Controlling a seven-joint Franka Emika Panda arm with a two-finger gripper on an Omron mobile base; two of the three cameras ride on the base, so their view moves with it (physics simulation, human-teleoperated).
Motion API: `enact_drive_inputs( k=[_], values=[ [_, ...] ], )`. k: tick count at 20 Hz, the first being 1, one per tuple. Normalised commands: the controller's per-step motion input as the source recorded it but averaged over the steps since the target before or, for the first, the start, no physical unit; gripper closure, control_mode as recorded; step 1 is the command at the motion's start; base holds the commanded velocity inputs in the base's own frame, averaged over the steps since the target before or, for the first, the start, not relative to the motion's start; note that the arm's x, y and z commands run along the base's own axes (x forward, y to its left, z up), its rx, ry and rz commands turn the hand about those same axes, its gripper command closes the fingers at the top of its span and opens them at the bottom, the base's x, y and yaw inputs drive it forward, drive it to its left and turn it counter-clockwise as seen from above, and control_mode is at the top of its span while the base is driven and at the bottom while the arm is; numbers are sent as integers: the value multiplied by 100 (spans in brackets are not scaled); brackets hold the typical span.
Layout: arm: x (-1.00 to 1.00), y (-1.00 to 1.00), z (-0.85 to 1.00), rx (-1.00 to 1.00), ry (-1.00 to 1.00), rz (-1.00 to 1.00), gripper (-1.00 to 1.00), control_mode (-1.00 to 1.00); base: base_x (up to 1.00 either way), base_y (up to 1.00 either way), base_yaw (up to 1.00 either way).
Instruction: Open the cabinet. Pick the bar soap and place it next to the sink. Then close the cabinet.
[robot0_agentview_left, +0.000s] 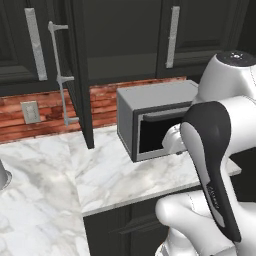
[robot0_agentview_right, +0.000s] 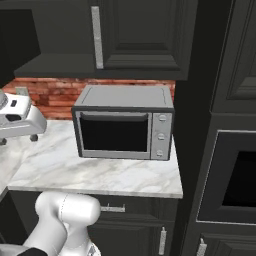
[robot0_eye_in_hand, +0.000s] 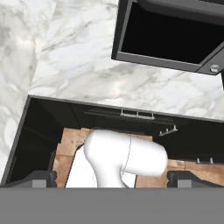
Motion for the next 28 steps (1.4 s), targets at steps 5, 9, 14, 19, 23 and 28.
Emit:
enact_drive_inputs(
  k=[5,9,14,19,23,28],
  values=[
    [0,0,0,0,0,0,-100,100,0,-1,0],
    [0,0,0,0,0,0,-100,100,0,0,0],
    [0,0,0,0,0,0,-100,100,1,-14,0],
    [0,0,0,0,0,0,-100,100,0,-9,0],
    [0,0,0,0,0,0,-100,-100,0,0,0],
    [11,-26,0,0,0,0,-100,-100,0,0,0]
  ],
)
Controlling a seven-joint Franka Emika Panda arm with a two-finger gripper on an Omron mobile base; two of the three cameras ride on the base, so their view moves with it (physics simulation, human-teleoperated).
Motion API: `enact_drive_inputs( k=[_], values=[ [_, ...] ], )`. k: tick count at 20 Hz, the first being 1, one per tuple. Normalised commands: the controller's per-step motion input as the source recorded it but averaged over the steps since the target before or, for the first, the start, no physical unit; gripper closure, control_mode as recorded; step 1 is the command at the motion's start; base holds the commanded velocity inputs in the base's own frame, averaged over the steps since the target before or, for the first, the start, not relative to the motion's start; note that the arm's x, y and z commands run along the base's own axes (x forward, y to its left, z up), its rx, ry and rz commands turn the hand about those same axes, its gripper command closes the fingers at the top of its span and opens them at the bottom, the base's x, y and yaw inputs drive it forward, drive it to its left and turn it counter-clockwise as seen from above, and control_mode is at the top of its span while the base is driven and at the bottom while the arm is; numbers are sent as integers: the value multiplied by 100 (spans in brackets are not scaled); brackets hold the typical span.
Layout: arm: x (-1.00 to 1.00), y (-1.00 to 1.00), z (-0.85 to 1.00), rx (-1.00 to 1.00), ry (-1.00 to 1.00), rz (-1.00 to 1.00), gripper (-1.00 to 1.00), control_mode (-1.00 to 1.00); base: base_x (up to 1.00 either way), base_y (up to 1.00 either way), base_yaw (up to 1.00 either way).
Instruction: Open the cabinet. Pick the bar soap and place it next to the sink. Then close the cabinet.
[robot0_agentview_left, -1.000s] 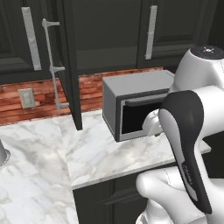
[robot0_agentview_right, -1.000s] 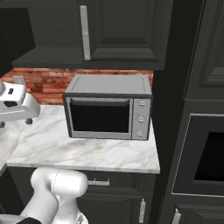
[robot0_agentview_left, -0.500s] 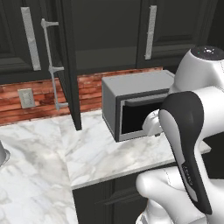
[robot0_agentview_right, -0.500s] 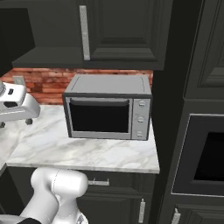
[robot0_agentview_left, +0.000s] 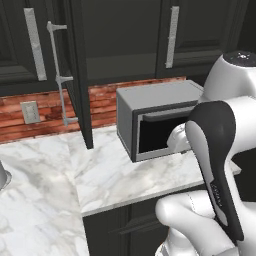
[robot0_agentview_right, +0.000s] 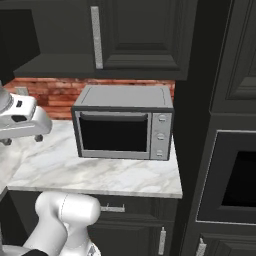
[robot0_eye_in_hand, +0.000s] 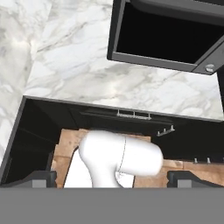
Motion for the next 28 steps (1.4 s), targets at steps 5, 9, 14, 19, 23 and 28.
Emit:
enact_drive_inputs(
  k=[5,9,14,19,23,28],
  values=[
    [3,-20,0,0,0,0,-100,-100,0,0,0],
    [0,-24,25,10,-3,0,-100,-100,0,0,0],
    [25,-1,39,20,-9,0,-100,-100,0,0,0],
    [43,22,11,14,-8,-5,-100,-100,0,0,0],
    [44,38,0,0,-4,-5,-100,-100,0,0,0],
    [6,0,6,0,-6,-5,-100,-100,0,0,0]
  ],
)
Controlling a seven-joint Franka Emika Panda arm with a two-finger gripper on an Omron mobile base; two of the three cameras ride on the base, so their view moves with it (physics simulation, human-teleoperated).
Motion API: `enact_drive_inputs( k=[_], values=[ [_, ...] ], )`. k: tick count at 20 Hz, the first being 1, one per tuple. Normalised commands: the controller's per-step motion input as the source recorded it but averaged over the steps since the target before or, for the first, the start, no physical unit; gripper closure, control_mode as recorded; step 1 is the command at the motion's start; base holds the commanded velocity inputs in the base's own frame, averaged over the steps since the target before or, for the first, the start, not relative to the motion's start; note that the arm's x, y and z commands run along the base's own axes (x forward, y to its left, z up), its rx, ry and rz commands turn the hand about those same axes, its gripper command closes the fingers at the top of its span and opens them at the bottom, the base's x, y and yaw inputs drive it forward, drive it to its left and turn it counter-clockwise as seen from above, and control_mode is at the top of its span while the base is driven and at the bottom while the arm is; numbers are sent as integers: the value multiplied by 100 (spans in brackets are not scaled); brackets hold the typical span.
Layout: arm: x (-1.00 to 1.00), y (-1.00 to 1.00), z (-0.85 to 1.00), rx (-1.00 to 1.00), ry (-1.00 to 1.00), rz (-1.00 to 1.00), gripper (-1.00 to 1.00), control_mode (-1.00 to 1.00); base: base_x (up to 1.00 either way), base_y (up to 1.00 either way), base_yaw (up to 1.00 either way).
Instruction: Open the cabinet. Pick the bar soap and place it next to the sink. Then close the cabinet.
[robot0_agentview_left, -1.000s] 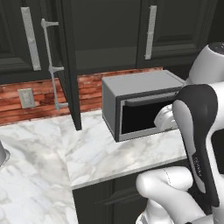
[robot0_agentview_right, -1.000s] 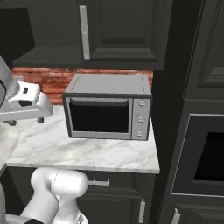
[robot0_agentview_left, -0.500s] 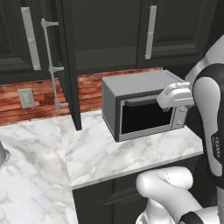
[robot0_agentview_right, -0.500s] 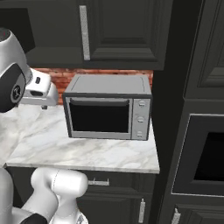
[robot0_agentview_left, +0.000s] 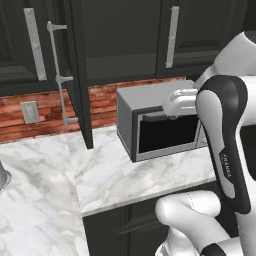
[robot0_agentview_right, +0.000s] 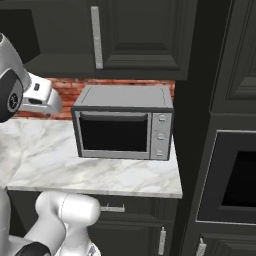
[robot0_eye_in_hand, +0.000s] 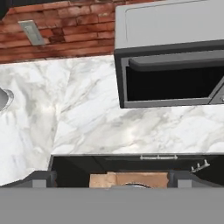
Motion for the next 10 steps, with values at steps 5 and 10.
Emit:
enact_drive_inputs(
  k=[5,10],
  values=[
    [0,-1,9,0,-20,0,-100,-100,0,0,0],
    [0,0,0,0,-22,0,-100,-100,0,0,0]
  ],
)
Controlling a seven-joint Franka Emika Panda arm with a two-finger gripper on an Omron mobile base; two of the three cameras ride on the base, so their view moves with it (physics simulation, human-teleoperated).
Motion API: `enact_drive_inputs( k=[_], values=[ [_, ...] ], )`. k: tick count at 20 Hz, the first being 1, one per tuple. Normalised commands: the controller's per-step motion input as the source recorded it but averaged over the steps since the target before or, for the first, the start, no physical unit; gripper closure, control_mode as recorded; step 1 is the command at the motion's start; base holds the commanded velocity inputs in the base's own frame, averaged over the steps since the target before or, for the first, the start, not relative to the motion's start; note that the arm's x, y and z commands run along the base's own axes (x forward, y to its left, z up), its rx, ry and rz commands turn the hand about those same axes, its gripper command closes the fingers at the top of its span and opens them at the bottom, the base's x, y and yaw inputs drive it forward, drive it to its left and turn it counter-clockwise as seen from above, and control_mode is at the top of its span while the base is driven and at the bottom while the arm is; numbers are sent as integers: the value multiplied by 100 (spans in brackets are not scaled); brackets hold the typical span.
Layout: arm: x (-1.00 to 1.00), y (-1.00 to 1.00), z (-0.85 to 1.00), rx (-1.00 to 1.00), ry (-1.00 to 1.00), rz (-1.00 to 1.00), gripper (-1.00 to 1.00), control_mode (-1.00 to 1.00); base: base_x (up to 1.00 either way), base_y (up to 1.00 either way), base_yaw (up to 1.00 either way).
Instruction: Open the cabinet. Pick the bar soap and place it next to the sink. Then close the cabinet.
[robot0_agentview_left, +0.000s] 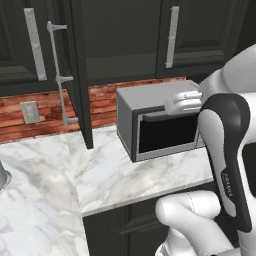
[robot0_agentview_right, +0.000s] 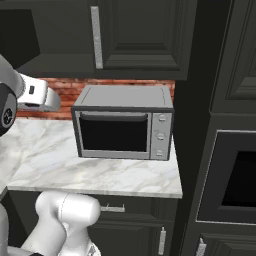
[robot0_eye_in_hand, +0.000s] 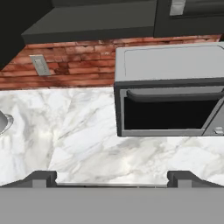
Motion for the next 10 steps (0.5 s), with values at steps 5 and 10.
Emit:
enact_drive_inputs(
  k=[5,10],
  values=[
    [-1,0,7,0,-20,0,-100,-100,0,0,0],
    [-29,0,23,0,-17,-7,-100,-100,0,0,0]
  ],
)
